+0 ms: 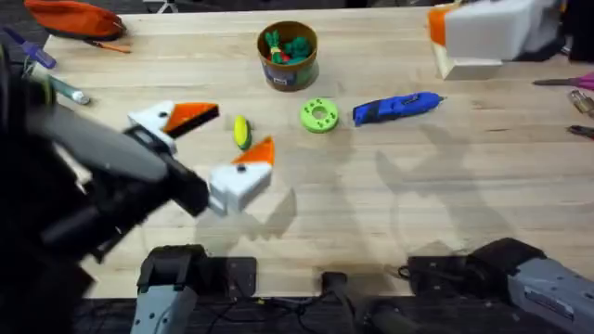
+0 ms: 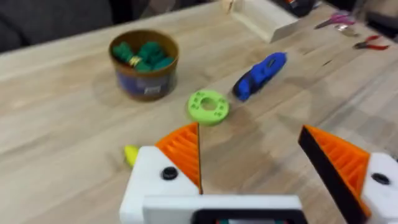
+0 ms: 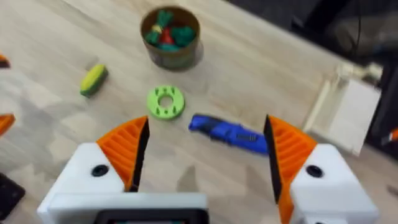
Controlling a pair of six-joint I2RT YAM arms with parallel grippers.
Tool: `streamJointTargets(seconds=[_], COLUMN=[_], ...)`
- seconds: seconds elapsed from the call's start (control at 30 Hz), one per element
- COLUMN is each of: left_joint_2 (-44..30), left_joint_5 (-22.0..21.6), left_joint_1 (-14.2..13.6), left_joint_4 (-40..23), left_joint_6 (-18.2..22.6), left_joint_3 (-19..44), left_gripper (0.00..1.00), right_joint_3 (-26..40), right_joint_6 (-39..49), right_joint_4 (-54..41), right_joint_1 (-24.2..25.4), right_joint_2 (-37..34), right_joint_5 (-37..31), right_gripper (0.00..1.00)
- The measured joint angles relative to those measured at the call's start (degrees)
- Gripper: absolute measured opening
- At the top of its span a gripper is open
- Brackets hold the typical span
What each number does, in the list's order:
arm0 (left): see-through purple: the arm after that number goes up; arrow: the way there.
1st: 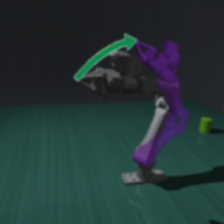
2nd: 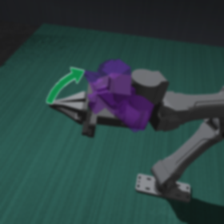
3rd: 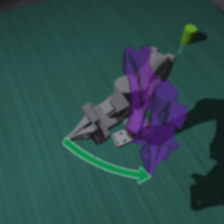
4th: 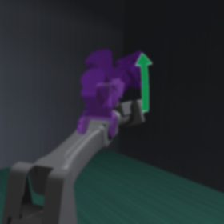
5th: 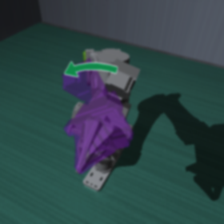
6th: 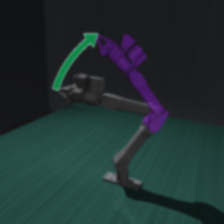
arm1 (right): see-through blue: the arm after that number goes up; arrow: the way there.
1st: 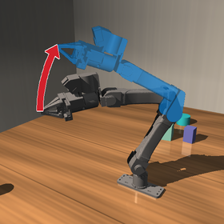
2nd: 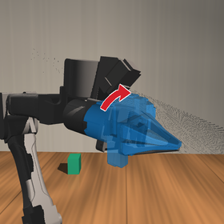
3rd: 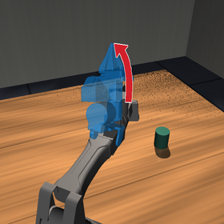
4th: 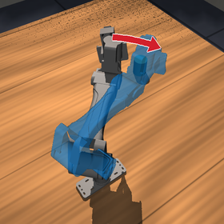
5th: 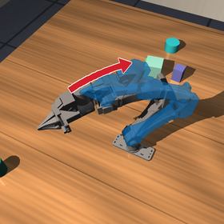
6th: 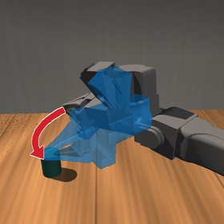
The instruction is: Pick up the gripper from the table and insert it into the empty holder that is missing its gripper. Then pick up a screw, insert it into the mounting hole, and use the screwdriver to tighten it. Finally, clean up the table by picking up the vegetable and placing it into the bucket.
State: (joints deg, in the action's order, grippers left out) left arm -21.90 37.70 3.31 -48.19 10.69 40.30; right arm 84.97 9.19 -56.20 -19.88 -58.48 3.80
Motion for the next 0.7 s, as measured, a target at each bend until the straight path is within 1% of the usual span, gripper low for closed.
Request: streamJointTargets(seconds=[0.1, 0.13, 0.23, 0.37, 0.5, 0.53, 0.57, 0.63, 0.7], left_joint_2=[-8.49, -16.71, -24.02, -33.14, -40.18, -44.5, -45.63, -48.48, -51.4], left_joint_5=[-4.28, -8.65, -12.53, -15.48, -16.8, -17.75, -18.4, -20.71, -22.35], left_joint_1=[0.0, 0.0, 0.0, 0.0, 0.0, 0.0, 0.0, 0.0, -0.03], left_joint_4=[-4.63, -8.14, -11.71, -14.22, -13.71, -12.69, -12.64, -13.16, -13.78], left_joint_6=[0.88, 1.25, 1.4, 1.56, 1.54, 0.83, -0.35, -4.29, -7.16], left_joint_3=[6.11, 11.43, 16.14, 20.92, 21.98, 22.01, 22.05, 22.54, 23.52], left_gripper=[0.986, 0.986, 0.986, 0.987, 0.986, 0.986, 0.986, 0.985, 0.985], right_joint_3=[0.0, -0.02, -0.69, -3.67, -6.32, -7.14, -7.19, -7.2, -7.19], right_joint_6=[-3.51, -5.68, -8.49, -11.5, -13.89, -14.9, -15.09, -15.32, -15.43], right_joint_4=[-4.64, -7.28, -8.56, -8.68, -9.04, -9.1, -9.17, -9.24, -9.26], right_joint_1=[0.0, 0.0, 0.0, 0.0, 0.0, 0.0, 0.0, 0.0, 0.0], right_joint_2=[0.34, 0.33, 0.39, 0.37, 0.33, 0.33, 0.33, 0.34, 0.33], right_joint_5=[-2.66, -4.36, -6.46, -8.1, -8.92, -8.97, -8.99, -8.99, -8.99], right_gripper=[0.967, 0.969, 0.966, 0.968, 0.969, 0.969, 0.969, 0.969, 0.969])
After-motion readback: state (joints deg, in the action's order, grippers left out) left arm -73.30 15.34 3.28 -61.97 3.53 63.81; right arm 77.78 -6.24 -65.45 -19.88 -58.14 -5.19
